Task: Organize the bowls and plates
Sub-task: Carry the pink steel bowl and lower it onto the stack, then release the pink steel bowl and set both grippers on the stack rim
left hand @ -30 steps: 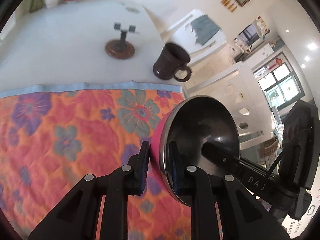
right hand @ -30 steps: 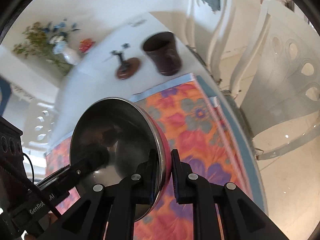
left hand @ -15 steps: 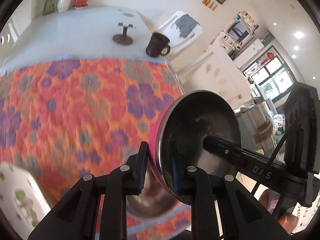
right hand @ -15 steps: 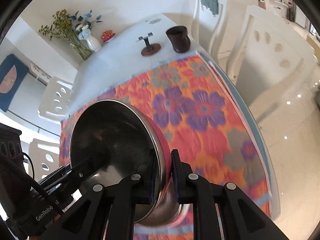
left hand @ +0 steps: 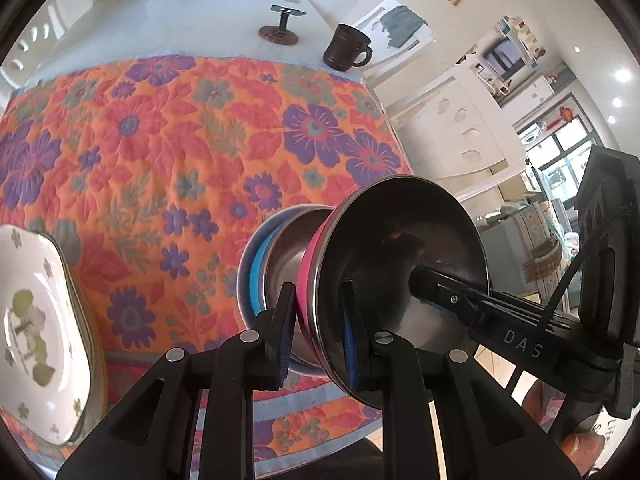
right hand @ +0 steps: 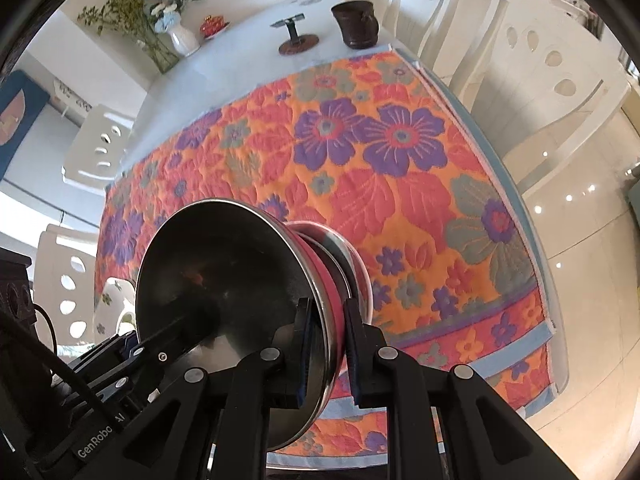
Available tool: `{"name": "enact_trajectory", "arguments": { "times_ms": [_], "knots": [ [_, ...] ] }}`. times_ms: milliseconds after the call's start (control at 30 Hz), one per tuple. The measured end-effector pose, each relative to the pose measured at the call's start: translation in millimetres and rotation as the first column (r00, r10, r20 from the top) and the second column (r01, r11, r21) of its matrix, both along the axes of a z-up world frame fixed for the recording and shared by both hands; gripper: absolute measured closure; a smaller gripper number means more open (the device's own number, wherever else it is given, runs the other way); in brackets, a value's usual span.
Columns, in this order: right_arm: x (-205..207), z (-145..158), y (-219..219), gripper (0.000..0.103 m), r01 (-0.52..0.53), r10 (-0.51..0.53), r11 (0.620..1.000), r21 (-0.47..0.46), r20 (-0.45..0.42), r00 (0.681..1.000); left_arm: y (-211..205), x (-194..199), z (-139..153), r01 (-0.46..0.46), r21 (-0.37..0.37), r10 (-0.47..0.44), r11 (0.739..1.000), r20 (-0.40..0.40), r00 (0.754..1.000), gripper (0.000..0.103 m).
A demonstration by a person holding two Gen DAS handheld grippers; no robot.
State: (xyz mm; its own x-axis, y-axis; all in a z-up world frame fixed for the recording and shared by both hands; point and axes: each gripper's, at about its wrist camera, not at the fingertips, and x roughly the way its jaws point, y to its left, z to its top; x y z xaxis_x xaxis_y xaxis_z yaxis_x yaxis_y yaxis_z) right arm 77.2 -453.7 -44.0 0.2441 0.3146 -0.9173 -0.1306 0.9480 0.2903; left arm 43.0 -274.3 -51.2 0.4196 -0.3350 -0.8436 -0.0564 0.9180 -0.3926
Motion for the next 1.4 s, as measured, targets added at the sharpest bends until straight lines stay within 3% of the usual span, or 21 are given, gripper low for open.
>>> {"name": "enact_trajectory", "arguments": {
  "times_ms": [333, 600, 733, 833, 1000, 1167, 1233, 1300, 1400],
  "knots": [
    [8, -9, -2, 0.089, -0.024, 0.025, 1.000, 0.002, -0.005, 1.000, -9, 0, -9, -0.016, 0.035, 0.016, 0.999, -0.015, 1.000, 0.086],
    [13, -21, 0, 0.089, -0.046, 0.046, 0.999, -0.014, -0.019, 0.999, -13, 5, -10, -0.017, 0.130, 0.020, 0.991, -0.022, 1.000, 0.081],
    [14, -22, -4, 0.089, -0.048, 0.048, 0.999, 0.019, -0.021, 0.999, -2, 0, -8, -0.038, 0.102, 0.040, 0.994, -0.019, 0.999, 0.081],
    [12, -15, -7, 0.089, -0.056, 0.056, 0.998, 0.024, -0.009, 0.998, 5, -5, -1, -0.063, 0.147, 0.064, 0.987, -0.002, 0.998, 0.080],
    [3, -1, -14, 0.089, -0.066, 0.065, 0.997, 0.030, 0.024, 0.998, 17, -16, 10, -0.090, 0.122, 0.089, 0.989, 0.012, 0.996, 0.078],
    [-6, 32, -10, 0.089, -0.103, 0.095, 0.992, 0.076, 0.108, 0.990, 15, -28, 37, -0.125, 0.176, 0.116, 0.977, 0.062, 0.991, 0.078],
    [-11, 48, -5, 0.084, -0.121, 0.107, 0.989, 0.085, 0.153, 0.982, 16, -32, 47, -0.151, 0.201, 0.139, 0.968, 0.073, 0.988, 0.077],
    [-17, 62, 0, 0.066, -0.129, 0.109, 0.987, 0.092, 0.192, 0.975, 21, -37, 59, -0.183, 0.219, 0.164, 0.958, 0.098, 0.981, 0.072],
    [-26, 79, 7, 0.058, -0.118, 0.088, 0.985, 0.129, 0.221, 0.971, 28, -45, 73, -0.210, 0.242, 0.183, 0.947, 0.128, 0.975, 0.070]
  ]
}}
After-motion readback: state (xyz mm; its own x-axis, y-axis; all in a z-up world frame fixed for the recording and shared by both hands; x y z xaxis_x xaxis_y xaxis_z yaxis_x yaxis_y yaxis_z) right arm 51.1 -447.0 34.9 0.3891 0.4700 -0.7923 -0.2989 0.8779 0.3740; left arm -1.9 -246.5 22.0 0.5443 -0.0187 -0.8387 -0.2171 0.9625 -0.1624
